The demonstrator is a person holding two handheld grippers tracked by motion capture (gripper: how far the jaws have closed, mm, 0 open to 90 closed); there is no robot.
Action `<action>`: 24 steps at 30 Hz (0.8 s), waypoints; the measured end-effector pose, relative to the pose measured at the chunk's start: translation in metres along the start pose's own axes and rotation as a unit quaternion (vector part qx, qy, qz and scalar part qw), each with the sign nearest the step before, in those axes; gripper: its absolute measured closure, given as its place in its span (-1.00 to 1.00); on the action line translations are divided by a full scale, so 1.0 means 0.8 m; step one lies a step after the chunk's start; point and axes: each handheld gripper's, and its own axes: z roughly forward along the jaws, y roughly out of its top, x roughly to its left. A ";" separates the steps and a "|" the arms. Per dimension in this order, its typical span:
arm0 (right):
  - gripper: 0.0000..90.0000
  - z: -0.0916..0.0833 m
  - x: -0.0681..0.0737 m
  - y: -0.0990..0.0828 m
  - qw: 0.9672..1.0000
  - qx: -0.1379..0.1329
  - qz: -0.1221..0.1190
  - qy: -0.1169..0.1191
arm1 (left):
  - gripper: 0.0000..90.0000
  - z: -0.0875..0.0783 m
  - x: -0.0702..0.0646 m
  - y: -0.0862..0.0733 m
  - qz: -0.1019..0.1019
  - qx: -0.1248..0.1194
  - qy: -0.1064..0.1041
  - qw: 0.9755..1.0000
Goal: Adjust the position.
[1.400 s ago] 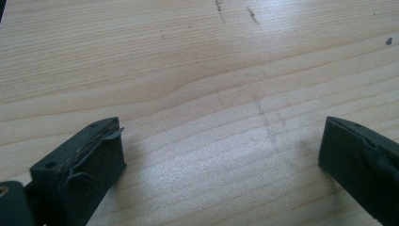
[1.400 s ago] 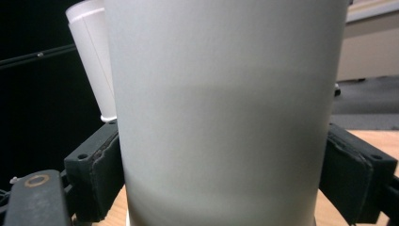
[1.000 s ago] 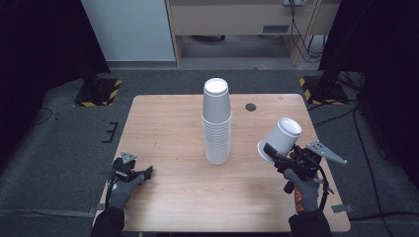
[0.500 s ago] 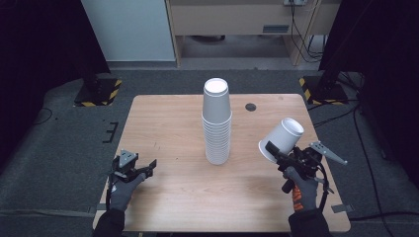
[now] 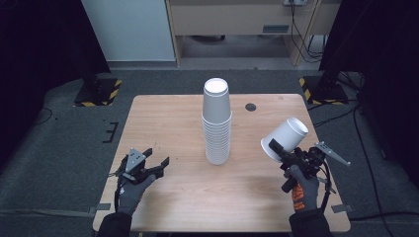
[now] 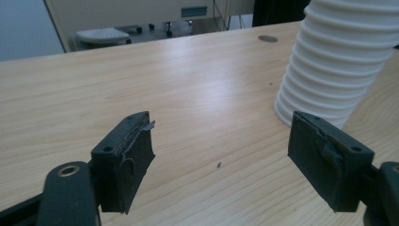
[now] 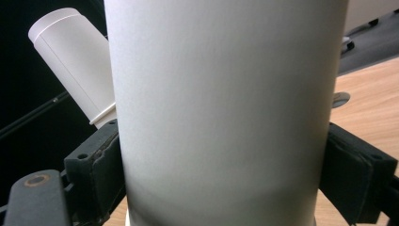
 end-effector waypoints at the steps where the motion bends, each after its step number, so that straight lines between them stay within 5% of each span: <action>1: -0.71 0.001 0.000 0.000 1.000 0.001 0.002 0.001 | -0.53 0.000 -0.003 0.002 0.003 -0.003 -0.004 1.000; 11: -0.71 0.002 0.001 -0.003 1.000 0.002 0.015 0.005 | -0.50 0.001 -0.042 0.016 0.019 -0.028 -0.040 0.999; 24: -0.71 0.004 0.007 -0.004 0.999 0.005 0.031 0.022 | -0.43 0.017 -0.108 0.036 0.067 -0.062 -0.091 0.992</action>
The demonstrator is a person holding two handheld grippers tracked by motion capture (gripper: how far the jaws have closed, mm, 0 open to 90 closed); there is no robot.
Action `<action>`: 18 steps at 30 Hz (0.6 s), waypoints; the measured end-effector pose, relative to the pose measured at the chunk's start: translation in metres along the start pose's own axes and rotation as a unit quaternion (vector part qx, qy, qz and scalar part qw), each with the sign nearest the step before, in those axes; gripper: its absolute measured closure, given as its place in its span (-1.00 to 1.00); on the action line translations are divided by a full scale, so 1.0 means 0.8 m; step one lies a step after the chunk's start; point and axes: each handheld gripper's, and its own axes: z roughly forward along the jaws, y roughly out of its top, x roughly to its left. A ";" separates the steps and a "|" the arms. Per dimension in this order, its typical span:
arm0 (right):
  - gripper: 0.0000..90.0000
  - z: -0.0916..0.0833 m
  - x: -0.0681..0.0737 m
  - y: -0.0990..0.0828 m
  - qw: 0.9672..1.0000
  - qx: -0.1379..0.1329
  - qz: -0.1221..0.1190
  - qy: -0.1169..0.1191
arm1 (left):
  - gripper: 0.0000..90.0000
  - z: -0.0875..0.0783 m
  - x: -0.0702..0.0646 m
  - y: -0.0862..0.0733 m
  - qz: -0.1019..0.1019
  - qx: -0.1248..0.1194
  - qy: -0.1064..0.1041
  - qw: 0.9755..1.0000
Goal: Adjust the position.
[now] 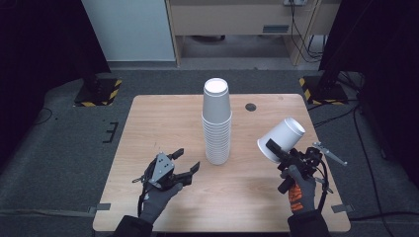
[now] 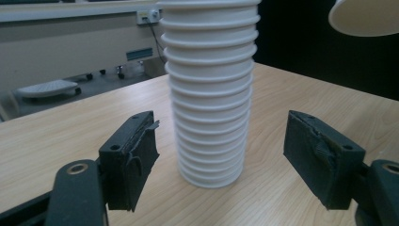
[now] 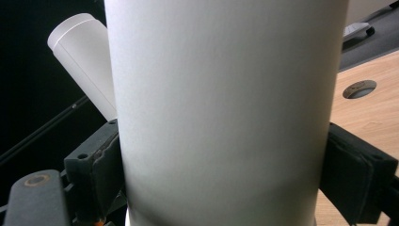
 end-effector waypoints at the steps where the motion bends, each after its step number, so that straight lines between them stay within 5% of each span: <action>1: -0.71 0.000 0.000 0.000 1.000 -0.001 0.000 0.000 | -0.41 0.002 -0.003 0.001 0.003 -0.002 -0.002 1.000; 18: -0.71 0.006 0.001 -0.009 1.000 0.013 0.011 0.009 | -0.32 0.024 -0.033 0.026 0.012 -0.026 -0.028 0.999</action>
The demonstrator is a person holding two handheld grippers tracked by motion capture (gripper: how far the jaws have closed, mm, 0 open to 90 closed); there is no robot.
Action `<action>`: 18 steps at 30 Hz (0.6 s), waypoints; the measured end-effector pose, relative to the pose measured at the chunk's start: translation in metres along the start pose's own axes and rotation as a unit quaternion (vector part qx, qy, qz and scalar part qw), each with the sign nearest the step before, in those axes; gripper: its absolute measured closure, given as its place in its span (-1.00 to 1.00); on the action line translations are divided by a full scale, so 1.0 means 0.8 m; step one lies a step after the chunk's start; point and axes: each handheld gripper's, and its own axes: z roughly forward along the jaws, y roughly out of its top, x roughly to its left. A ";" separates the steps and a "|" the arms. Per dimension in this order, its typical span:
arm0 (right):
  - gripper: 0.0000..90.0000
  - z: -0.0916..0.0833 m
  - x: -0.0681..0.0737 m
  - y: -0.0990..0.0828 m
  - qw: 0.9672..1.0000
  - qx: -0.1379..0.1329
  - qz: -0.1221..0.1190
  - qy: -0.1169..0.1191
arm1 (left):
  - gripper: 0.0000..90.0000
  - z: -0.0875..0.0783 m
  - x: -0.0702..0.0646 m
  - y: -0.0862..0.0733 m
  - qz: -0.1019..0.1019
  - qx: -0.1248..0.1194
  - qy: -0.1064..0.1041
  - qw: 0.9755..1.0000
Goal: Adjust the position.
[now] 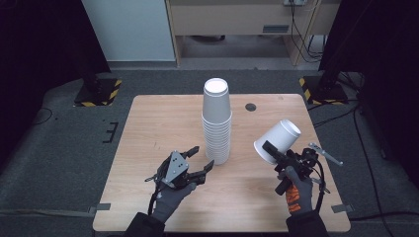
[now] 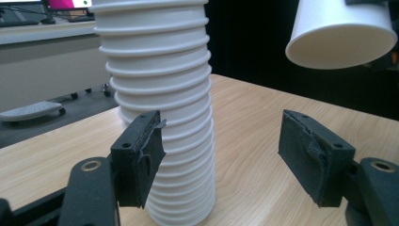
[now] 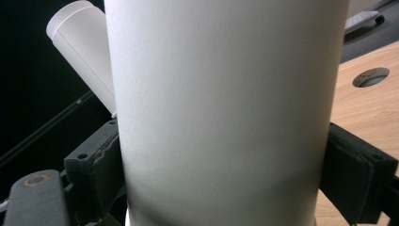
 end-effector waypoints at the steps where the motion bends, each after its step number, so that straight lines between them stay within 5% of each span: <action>1: -0.71 0.000 0.000 0.000 1.000 0.001 0.002 0.001 | -0.31 0.000 0.000 0.000 0.000 0.000 0.000 1.000; 18: -0.71 -0.001 0.001 0.001 1.000 -0.004 0.005 0.001 | -0.25 0.036 -0.024 0.010 0.009 -0.010 -0.032 0.999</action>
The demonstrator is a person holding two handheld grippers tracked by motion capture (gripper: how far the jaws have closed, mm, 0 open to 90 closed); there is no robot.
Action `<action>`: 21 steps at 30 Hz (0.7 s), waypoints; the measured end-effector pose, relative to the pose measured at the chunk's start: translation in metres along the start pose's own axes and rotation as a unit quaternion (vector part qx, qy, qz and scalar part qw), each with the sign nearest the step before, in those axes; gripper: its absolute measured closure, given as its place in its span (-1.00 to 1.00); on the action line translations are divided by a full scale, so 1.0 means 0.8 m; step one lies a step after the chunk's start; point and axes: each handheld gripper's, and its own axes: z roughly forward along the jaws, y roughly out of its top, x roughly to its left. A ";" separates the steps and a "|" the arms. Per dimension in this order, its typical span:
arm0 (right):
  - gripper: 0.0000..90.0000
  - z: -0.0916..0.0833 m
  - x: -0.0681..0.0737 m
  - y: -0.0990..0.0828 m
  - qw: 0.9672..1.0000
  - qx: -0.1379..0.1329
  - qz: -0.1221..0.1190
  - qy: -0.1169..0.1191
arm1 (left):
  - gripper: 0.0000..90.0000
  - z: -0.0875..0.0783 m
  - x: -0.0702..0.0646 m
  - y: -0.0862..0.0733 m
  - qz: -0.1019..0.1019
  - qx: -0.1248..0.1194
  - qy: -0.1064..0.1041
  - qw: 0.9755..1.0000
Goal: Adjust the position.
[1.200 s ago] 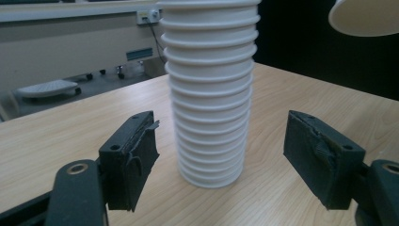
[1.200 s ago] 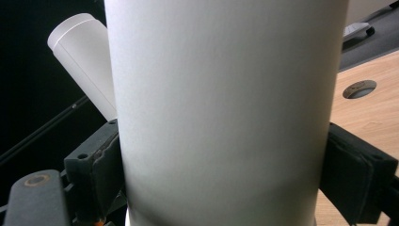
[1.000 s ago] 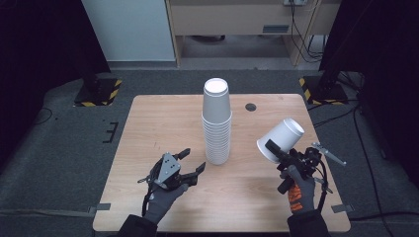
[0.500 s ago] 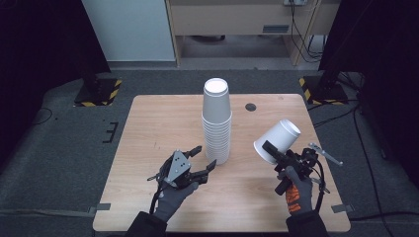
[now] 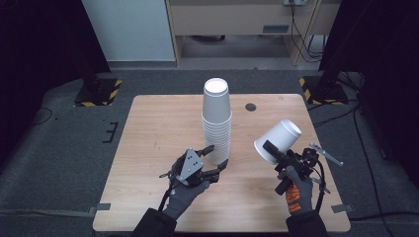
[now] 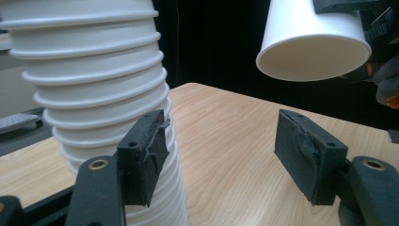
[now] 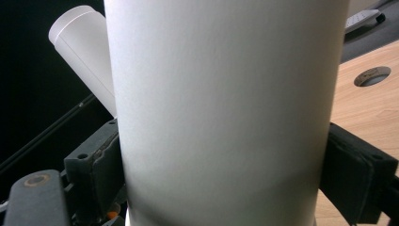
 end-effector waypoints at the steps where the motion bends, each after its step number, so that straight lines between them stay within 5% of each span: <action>1: -0.71 0.000 0.000 0.000 1.000 0.000 0.000 0.000 | -0.25 0.000 0.000 0.000 0.000 0.000 0.000 1.000; 21: -0.71 0.002 0.001 -0.002 1.000 0.003 0.012 0.007 | -0.20 0.045 -0.021 0.009 0.004 -0.020 -0.017 1.000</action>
